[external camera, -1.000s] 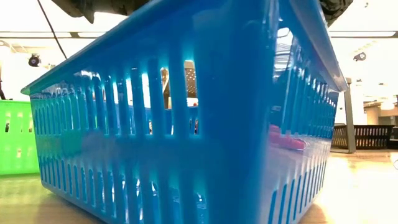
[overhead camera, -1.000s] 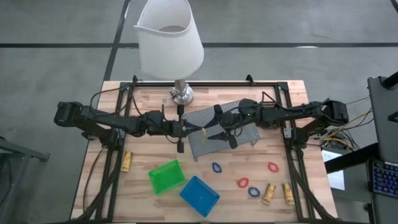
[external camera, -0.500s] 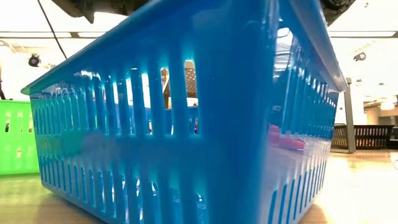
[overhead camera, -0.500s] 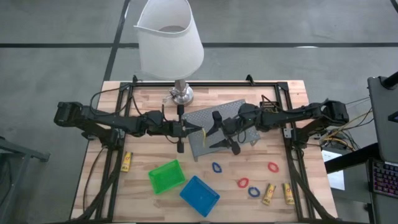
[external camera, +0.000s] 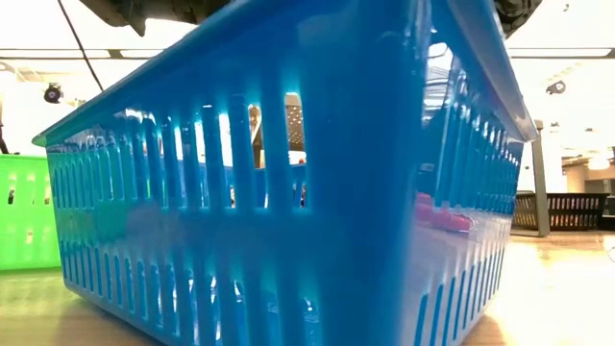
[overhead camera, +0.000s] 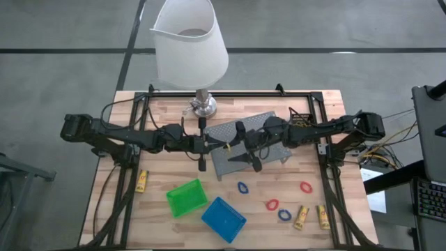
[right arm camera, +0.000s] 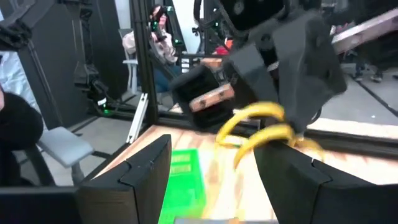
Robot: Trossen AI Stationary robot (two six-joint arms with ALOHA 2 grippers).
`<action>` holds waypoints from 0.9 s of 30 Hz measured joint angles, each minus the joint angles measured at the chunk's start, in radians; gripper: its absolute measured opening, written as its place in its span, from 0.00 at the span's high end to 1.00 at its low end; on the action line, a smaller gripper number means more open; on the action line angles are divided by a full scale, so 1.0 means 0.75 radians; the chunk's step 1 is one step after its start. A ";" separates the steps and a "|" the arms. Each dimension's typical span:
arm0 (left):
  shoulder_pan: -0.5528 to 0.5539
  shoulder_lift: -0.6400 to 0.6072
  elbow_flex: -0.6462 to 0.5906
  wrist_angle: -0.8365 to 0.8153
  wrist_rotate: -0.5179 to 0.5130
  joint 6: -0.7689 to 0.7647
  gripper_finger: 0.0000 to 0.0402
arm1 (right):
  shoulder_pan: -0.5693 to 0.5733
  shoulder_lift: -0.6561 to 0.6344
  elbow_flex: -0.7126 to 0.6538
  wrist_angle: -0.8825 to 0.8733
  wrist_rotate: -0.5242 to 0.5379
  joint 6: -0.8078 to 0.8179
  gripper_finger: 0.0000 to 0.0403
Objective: Pick & Place Office Desk Supplies
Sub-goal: Put the yellow rubber band into the black basket
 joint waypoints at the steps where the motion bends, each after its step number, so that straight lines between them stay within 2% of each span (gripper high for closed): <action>1: 0.000 -0.002 0.000 -0.001 0.000 0.000 1.00 | 0.000 0.000 0.004 -0.002 0.000 0.000 0.44; 9: 0.000 -0.002 -0.002 -0.010 0.000 -0.001 1.00 | 0.000 -0.001 0.011 -0.040 0.001 0.003 0.52; 27: 0.000 -0.001 -0.002 -0.041 0.000 -0.002 1.00 | -0.001 -0.003 0.011 -0.047 0.005 -0.005 0.94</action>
